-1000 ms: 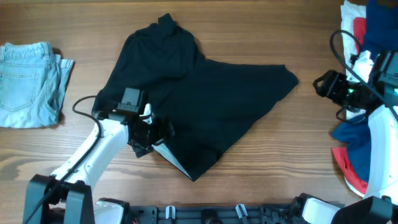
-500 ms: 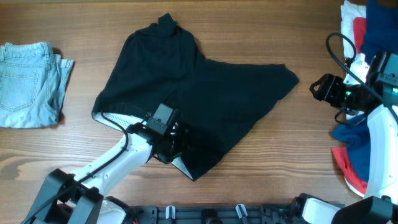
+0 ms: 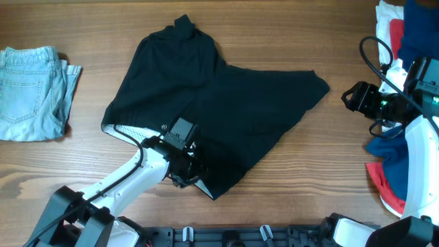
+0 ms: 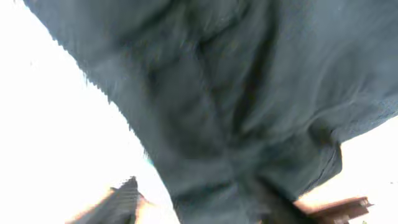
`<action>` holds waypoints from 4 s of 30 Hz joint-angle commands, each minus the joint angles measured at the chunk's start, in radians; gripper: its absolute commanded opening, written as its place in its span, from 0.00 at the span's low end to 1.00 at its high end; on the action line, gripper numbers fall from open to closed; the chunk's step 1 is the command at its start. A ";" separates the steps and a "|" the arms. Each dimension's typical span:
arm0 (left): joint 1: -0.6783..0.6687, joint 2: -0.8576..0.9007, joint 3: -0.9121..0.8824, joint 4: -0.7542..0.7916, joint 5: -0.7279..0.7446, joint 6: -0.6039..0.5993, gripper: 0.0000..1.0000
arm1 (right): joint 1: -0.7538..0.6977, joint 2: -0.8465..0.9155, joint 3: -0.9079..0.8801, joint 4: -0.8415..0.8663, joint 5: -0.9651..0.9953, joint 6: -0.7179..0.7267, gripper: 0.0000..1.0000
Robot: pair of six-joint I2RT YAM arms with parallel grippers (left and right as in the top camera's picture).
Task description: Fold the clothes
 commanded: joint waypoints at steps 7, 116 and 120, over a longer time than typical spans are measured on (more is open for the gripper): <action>-0.043 -0.001 -0.009 -0.003 0.035 -0.064 0.63 | 0.004 0.008 -0.011 -0.010 0.005 -0.020 0.74; 0.605 0.206 0.181 0.502 -0.245 0.407 0.54 | 0.177 0.237 0.061 -0.311 0.341 0.109 0.37; 0.605 0.310 0.181 0.644 -0.245 0.407 0.50 | 0.177 0.237 0.061 -0.311 0.341 0.109 0.38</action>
